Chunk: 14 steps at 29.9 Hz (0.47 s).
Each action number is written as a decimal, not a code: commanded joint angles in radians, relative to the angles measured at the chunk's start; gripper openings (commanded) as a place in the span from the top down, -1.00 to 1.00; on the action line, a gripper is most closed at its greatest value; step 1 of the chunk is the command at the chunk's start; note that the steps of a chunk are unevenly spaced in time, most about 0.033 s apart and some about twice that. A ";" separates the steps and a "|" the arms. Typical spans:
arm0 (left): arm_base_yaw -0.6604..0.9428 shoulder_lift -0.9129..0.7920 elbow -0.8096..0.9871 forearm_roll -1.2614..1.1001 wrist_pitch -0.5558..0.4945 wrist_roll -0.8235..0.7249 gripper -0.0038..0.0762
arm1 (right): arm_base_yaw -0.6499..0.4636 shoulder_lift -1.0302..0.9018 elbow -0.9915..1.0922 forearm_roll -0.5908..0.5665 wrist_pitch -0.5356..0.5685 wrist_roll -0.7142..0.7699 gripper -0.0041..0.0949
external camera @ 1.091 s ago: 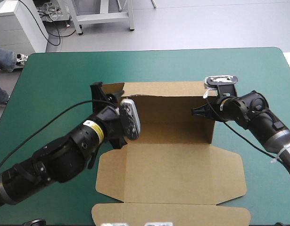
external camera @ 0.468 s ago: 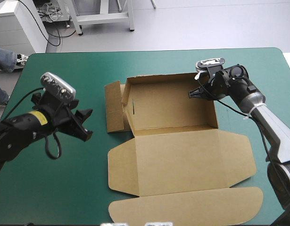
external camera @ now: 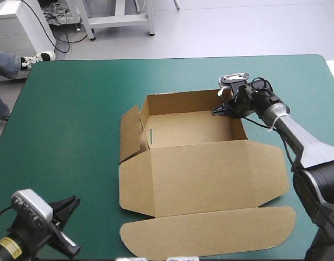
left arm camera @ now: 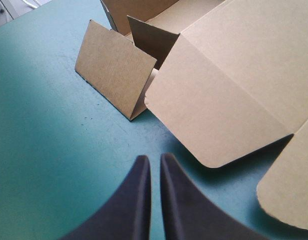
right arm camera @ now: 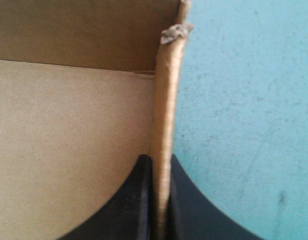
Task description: Fold the box
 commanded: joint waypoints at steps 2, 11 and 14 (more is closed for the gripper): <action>-0.001 -0.152 0.046 0.013 -0.073 -0.086 0.92 | 0.011 -0.006 0.000 0.030 0.103 -0.036 0.96; -0.001 -0.198 0.057 0.128 -0.021 -0.155 0.92 | 0.011 -0.008 -0.114 0.037 0.130 -0.039 0.81; -0.001 -0.198 0.057 0.126 -0.016 -0.155 0.92 | 0.011 -0.008 -0.163 0.039 0.178 -0.051 0.61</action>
